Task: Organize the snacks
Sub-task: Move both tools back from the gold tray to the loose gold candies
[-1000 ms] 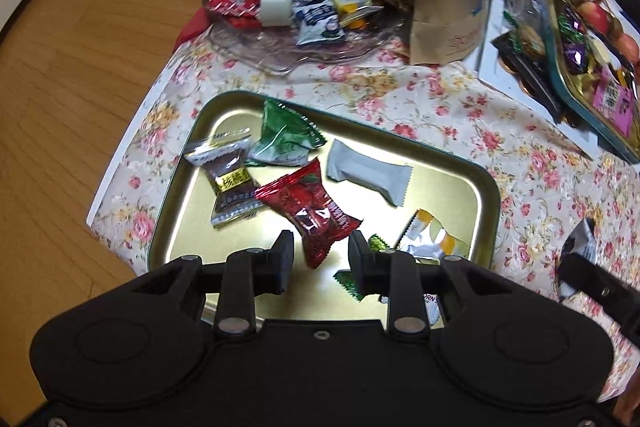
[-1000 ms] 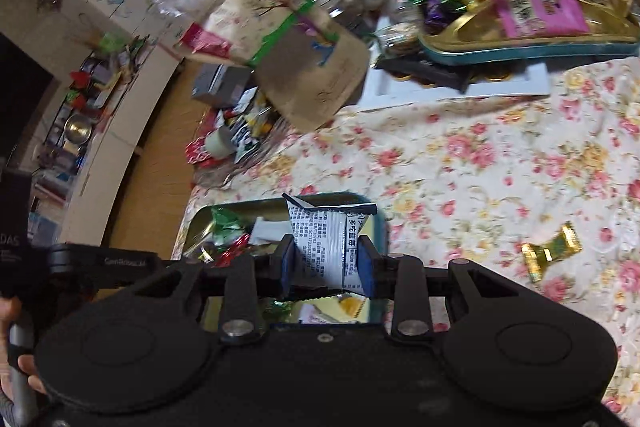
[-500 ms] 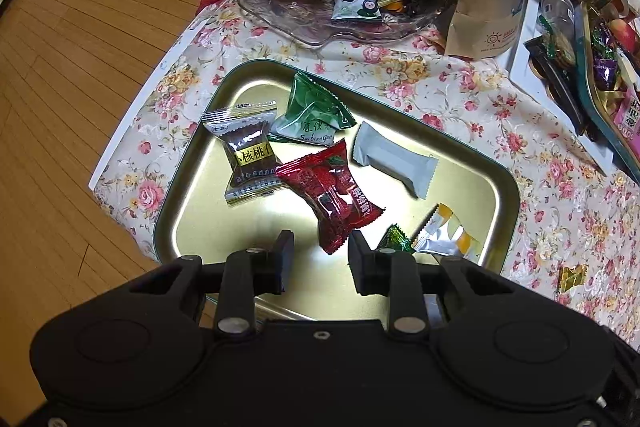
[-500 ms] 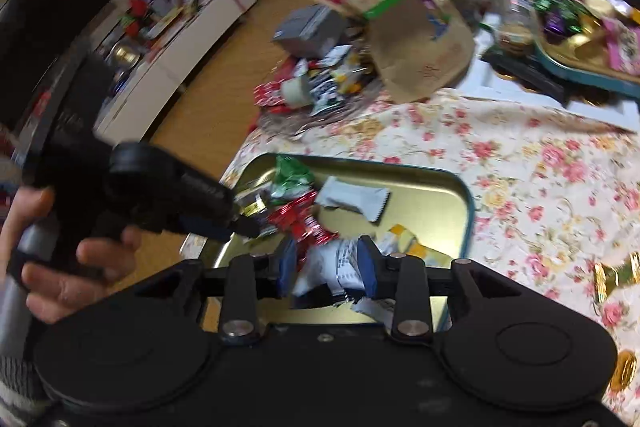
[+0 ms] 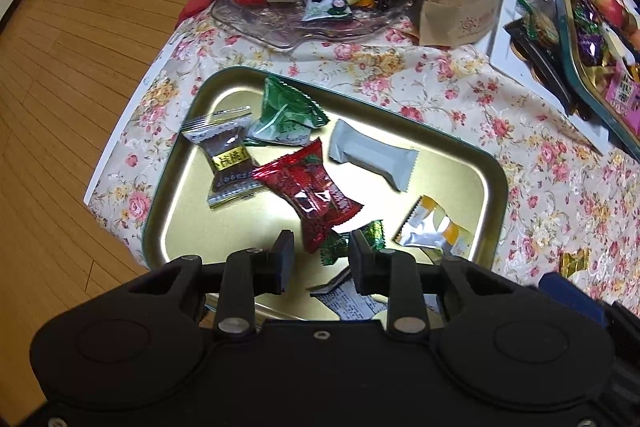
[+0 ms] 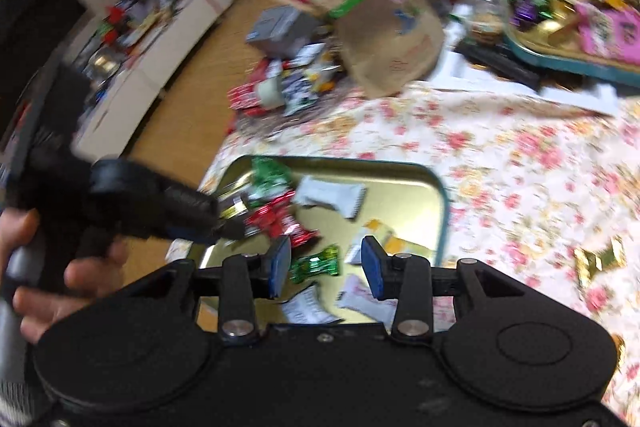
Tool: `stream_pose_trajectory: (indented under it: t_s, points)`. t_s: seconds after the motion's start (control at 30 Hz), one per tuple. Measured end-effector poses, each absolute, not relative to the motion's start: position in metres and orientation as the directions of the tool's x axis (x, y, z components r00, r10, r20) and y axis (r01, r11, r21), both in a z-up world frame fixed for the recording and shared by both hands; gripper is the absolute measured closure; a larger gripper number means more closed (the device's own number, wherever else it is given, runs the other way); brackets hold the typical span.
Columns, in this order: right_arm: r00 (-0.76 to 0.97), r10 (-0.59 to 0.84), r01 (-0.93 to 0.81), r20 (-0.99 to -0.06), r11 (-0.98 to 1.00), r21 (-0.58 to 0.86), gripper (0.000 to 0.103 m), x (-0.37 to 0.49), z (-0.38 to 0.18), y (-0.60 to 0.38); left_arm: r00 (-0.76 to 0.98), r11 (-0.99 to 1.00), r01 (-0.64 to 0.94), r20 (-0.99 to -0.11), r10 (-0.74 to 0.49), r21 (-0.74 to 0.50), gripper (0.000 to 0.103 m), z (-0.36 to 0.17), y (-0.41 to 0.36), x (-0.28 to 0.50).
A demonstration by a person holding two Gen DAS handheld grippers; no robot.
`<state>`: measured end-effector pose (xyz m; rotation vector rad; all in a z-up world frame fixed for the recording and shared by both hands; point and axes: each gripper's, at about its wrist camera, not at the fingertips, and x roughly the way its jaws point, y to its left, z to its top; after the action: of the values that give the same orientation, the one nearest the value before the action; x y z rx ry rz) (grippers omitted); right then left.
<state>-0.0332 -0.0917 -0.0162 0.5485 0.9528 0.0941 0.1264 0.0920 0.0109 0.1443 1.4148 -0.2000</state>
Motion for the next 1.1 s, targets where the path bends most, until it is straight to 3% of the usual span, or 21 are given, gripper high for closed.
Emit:
stream_pose_trajectory:
  t_s: [0.67,1.1]
  points:
    - [0.588,-0.038,0.560,-0.808,0.740,0.373,0.058,-0.094,-0.039,-0.221,0.144,0.866,0.500,-0.986,-0.083,0.000,0.065,0.017,-0.021,0.070]
    - [0.485,-0.001,0.612,-0.875,0.714,0.338,0.058,-0.135,-0.079,-0.264,0.118,0.787,0.616,-0.991,-0.059,0.027,0.065,0.005,-0.079,0.036]
